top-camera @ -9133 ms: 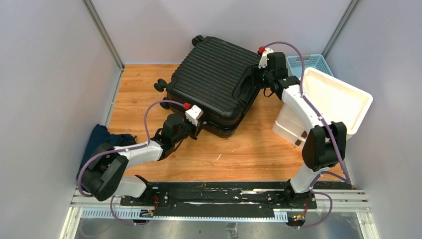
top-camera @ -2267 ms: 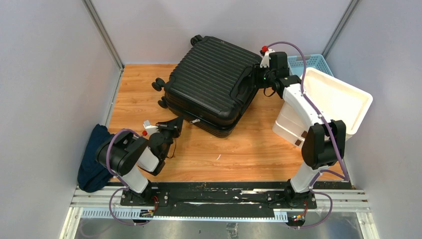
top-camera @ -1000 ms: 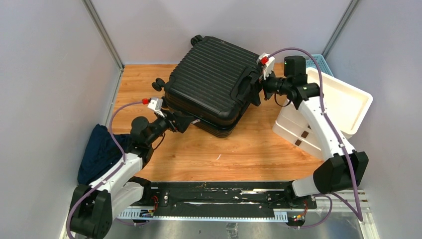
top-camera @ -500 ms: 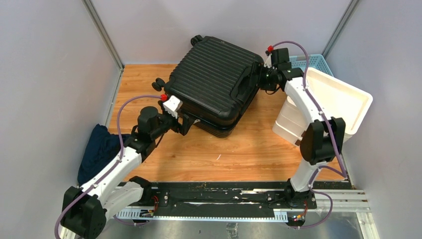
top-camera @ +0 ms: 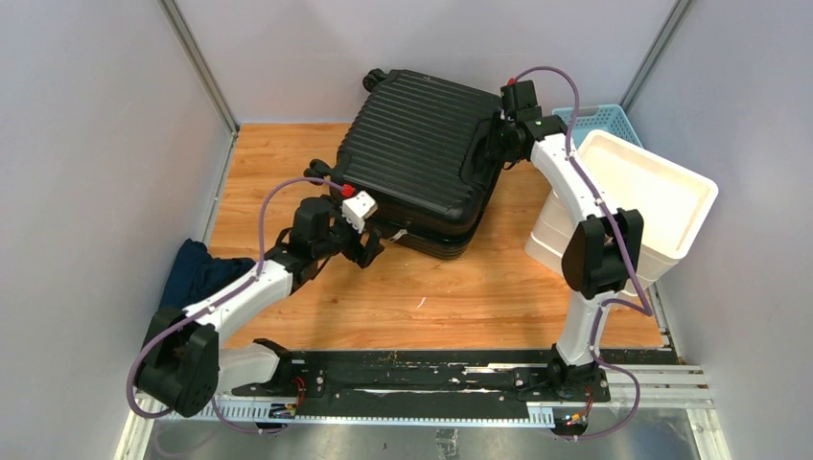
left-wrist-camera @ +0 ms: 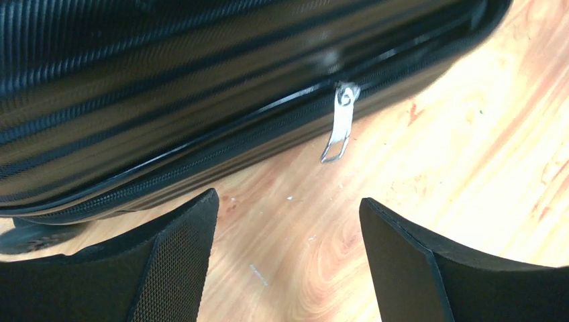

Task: Open, take out, and arrange the luggage
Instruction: Unzip the luggage at the center of the board.

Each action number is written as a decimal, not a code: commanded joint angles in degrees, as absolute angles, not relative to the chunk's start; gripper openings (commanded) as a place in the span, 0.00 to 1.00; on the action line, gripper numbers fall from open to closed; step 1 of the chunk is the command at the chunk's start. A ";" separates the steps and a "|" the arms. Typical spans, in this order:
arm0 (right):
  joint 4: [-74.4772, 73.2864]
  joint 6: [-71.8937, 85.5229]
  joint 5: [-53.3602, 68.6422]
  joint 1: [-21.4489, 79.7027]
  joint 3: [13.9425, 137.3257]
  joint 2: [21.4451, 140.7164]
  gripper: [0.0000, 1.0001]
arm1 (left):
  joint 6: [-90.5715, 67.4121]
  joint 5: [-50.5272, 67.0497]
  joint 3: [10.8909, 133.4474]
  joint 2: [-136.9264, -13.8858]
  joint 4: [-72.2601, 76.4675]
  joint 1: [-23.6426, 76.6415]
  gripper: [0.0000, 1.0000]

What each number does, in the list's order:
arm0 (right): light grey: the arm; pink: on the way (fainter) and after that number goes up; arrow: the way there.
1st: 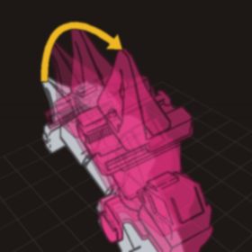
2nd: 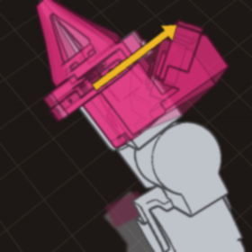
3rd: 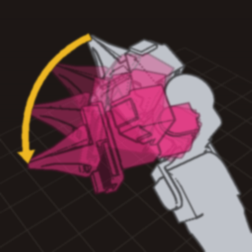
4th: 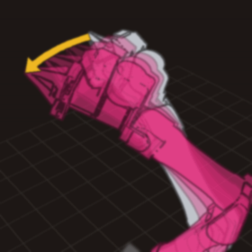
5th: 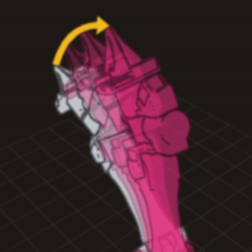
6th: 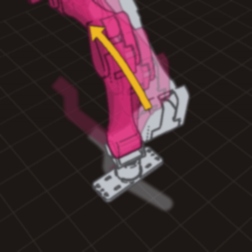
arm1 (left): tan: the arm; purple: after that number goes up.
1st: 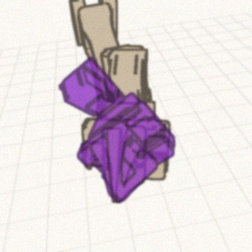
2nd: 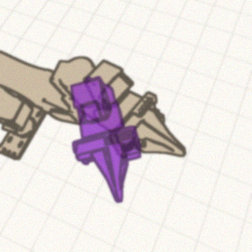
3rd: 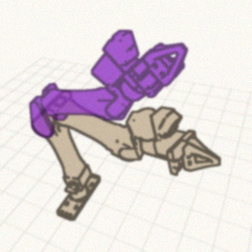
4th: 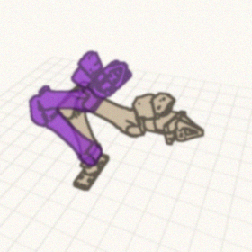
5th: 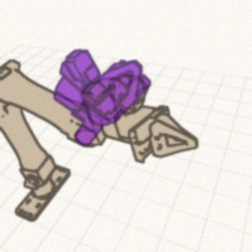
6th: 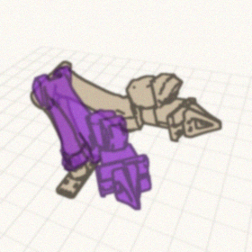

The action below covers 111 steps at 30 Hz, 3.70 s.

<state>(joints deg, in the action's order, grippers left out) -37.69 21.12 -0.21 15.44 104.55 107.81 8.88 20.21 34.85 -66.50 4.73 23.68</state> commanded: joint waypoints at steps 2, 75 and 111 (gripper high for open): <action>-39.02 15.42 -4.71 14.31 109.98 113.07 0.31 | 11.00 17.20 37.58 -70.16 8.52 27.43 0.83; -37.68 17.20 -1.98 14.23 105.83 112.45 0.32 | 1.23 -38.36 48.72 -88.42 9.62 52.16 0.00; -37.53 17.29 -1.15 12.23 107.75 107.75 0.26 | -8.28 -17.09 31.46 -68.90 13.70 36.34 0.00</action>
